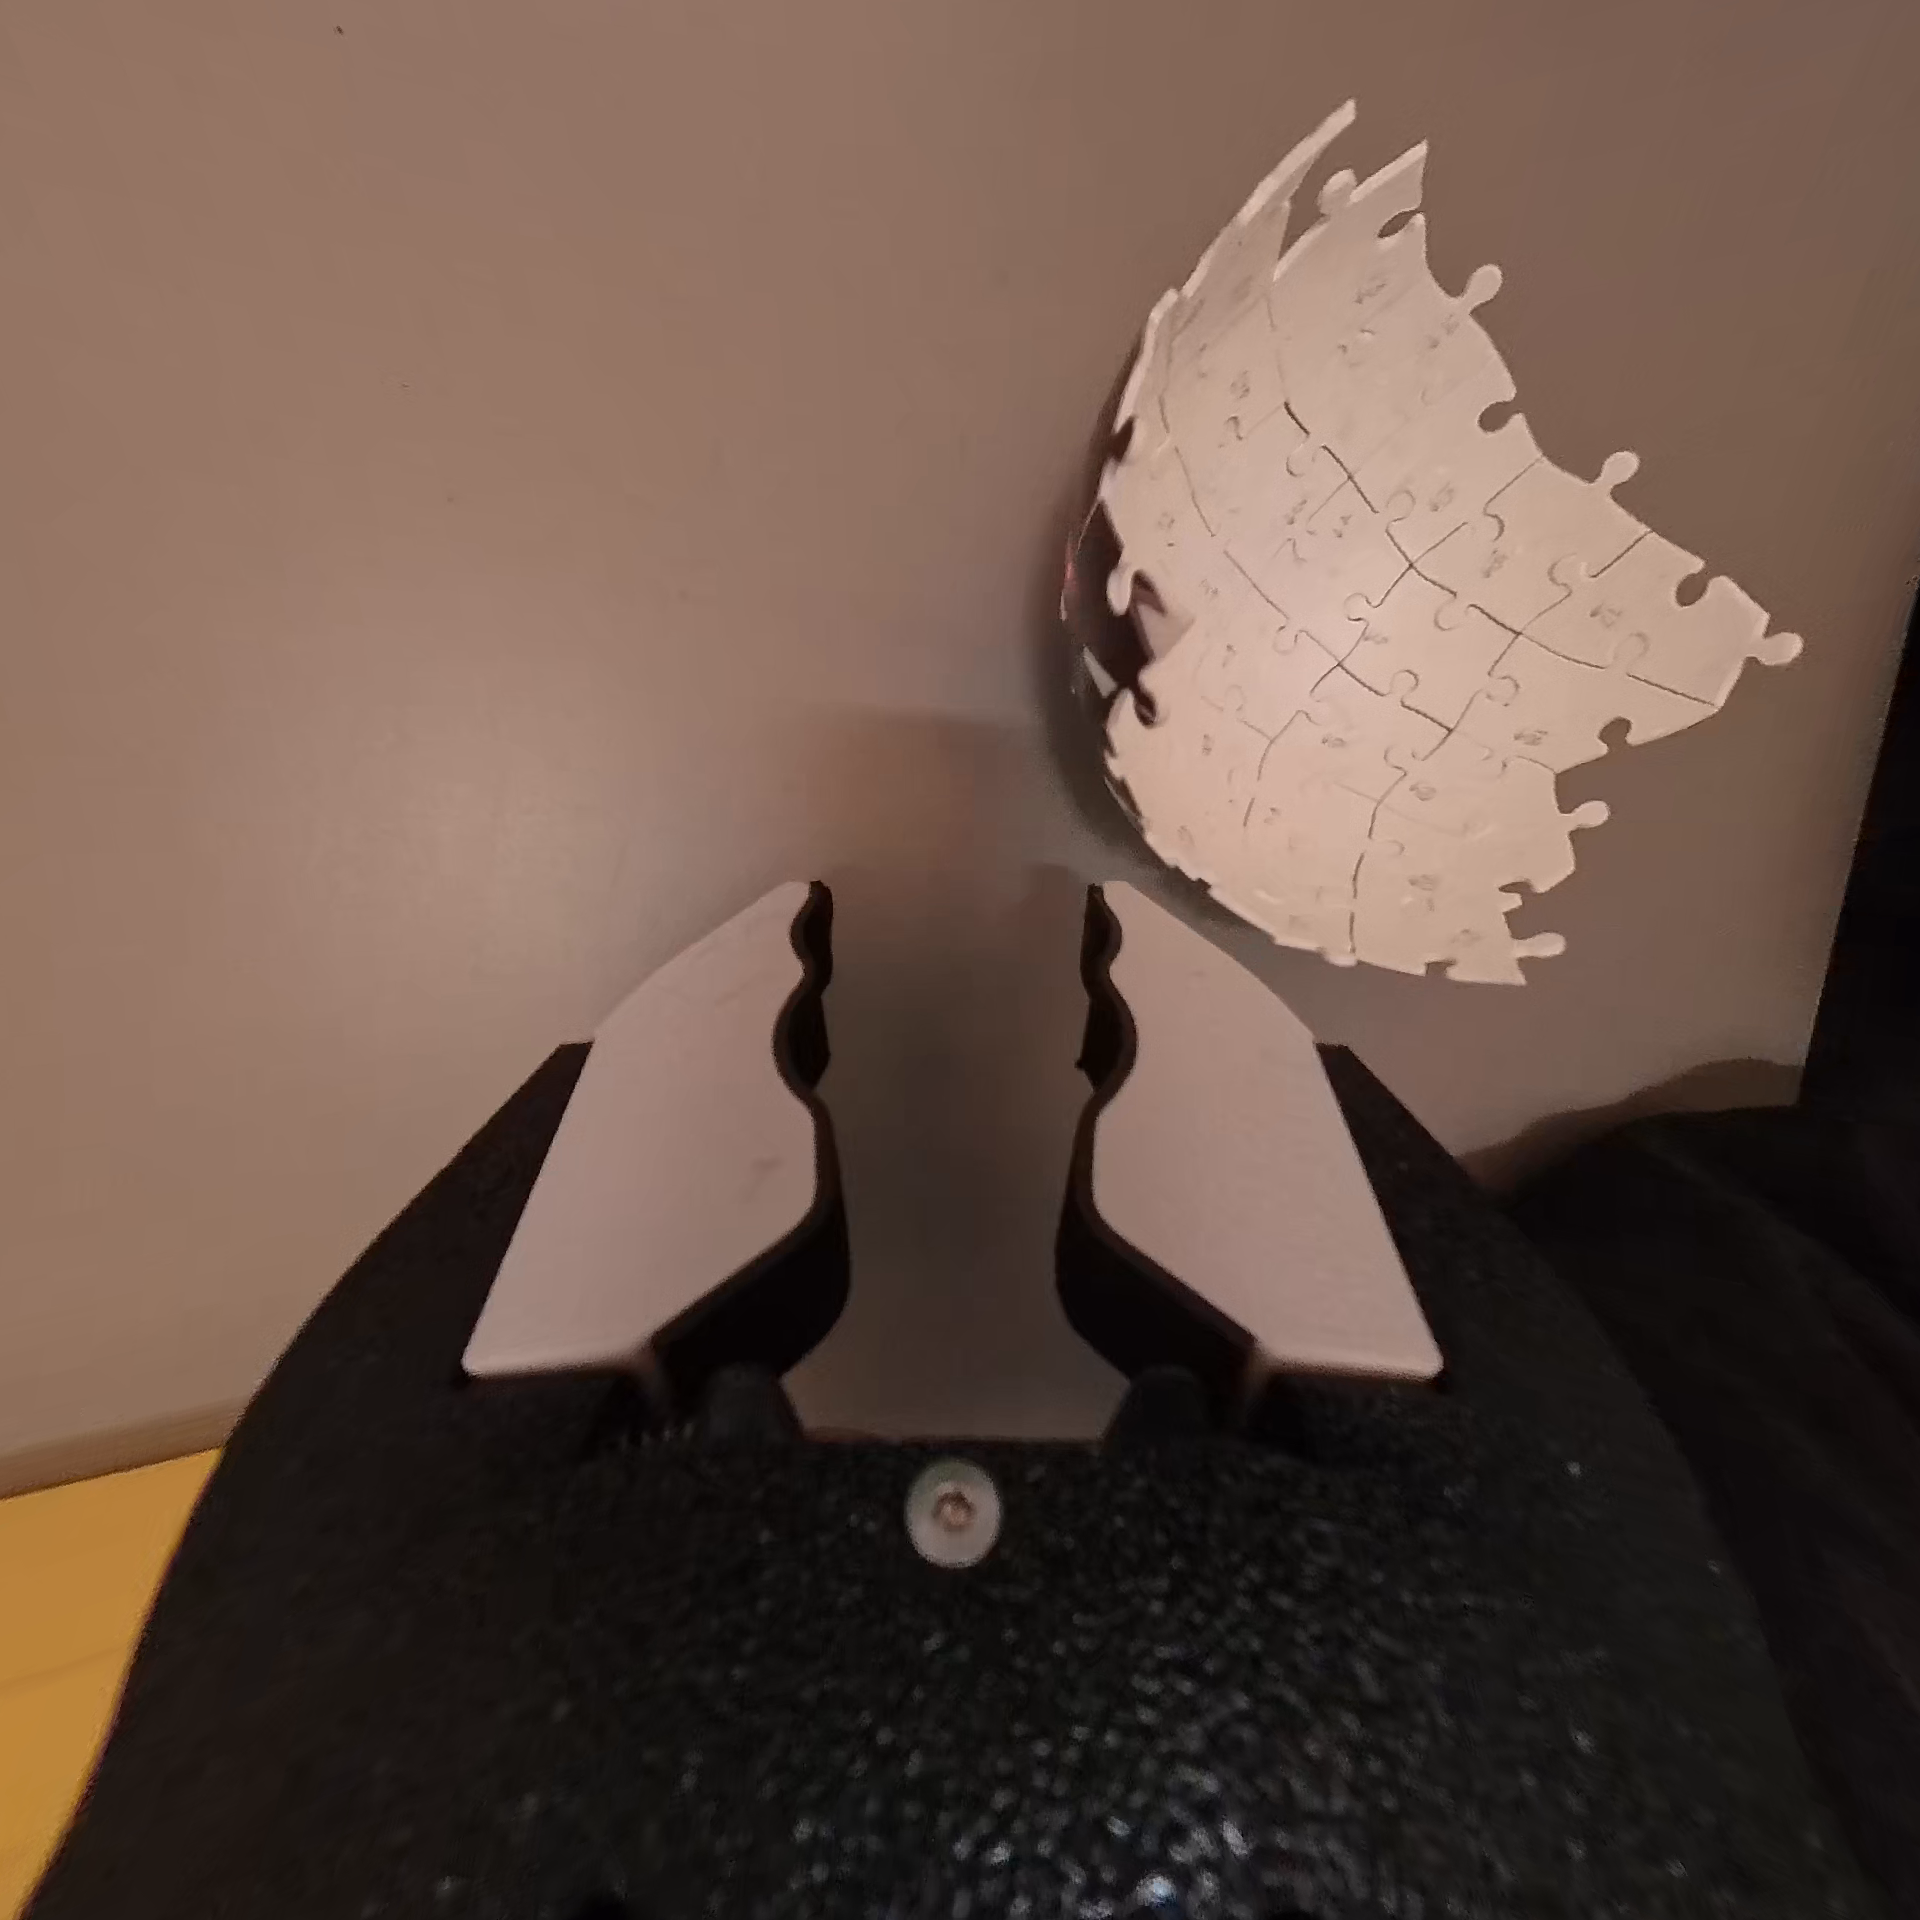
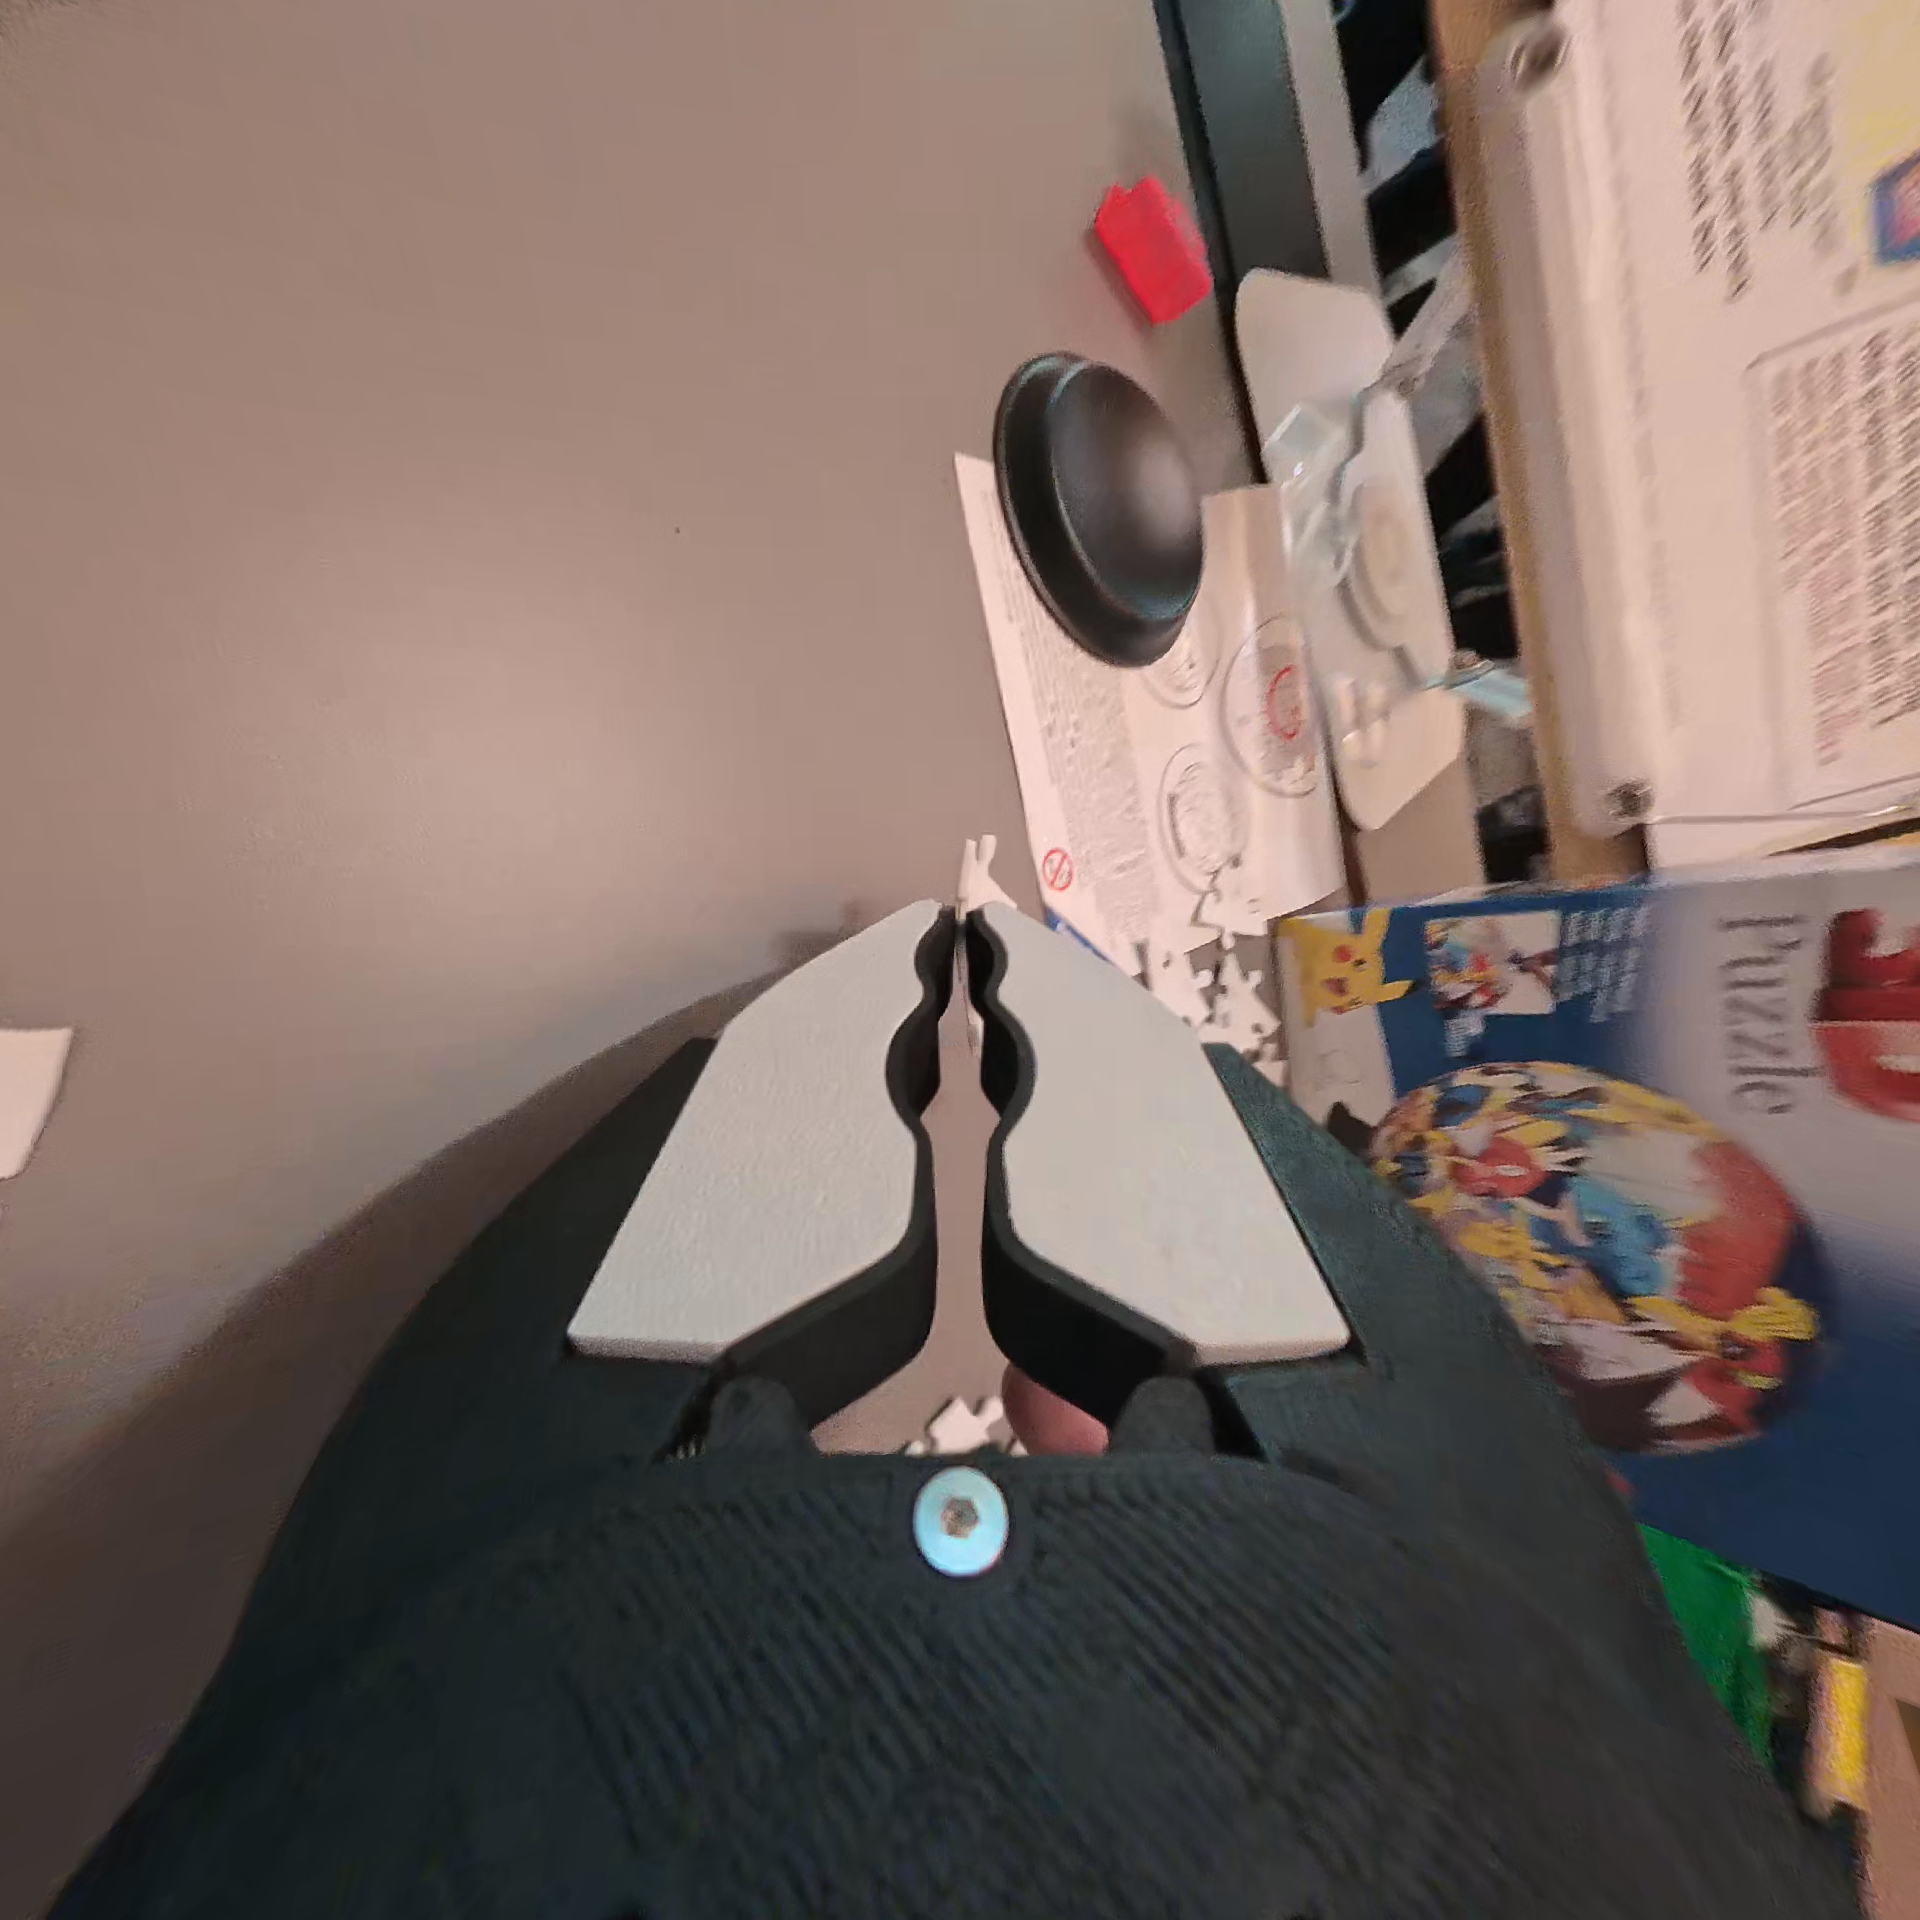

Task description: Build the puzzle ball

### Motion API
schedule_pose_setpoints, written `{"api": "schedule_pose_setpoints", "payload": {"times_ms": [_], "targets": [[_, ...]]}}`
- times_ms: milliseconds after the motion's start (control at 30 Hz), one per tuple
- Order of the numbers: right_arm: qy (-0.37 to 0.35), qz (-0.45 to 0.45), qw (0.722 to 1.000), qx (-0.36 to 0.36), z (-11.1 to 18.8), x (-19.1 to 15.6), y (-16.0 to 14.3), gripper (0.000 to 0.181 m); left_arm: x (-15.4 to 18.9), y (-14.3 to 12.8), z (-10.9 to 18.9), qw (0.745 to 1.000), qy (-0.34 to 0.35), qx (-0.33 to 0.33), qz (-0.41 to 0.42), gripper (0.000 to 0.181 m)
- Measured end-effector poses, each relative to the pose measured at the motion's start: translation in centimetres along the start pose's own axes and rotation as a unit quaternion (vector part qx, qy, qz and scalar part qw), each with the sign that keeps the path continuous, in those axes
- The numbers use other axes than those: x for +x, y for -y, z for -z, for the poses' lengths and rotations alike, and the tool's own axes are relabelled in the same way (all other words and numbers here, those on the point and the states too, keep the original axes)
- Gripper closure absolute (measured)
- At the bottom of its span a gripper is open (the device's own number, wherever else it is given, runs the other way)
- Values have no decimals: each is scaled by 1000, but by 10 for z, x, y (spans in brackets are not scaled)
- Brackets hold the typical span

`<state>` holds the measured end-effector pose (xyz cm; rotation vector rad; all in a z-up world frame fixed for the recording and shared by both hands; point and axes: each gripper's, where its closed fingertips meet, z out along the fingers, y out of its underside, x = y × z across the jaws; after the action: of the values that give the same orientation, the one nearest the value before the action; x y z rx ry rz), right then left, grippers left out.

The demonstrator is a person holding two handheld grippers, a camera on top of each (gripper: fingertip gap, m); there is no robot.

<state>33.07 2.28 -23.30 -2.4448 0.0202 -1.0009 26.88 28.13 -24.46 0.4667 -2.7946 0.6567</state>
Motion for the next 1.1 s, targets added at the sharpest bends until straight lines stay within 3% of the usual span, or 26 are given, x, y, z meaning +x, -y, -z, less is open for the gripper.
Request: {"api": "schedule_pose_setpoints", "payload": {"times_ms": [200,333,467,567,667,933,1100], "targets": [[-109,118,987,22,15,1,34,179,-2,-5,8,1000,11,7,13,136],[-173,188,966,38,29,0,61,179,-7,6,35,996,64,66,15,137],[-226,233,944,64,46,3,90,179,17,64,65,979,66,192,-27,145],[-259,284,919,83,59,1,117,179,56,121,72,961,17,272,-54,146],[-284,329,894,109,71,-6,143,179,86,157,67,950,-55,306,-34,145],[-307,364,867,150,92,-19,170,179,97,172,43,946,-139,293,13,146],[-284,343,881,157,89,-21,169,179,105,171,37,950,-139,278,-23,171]]}}
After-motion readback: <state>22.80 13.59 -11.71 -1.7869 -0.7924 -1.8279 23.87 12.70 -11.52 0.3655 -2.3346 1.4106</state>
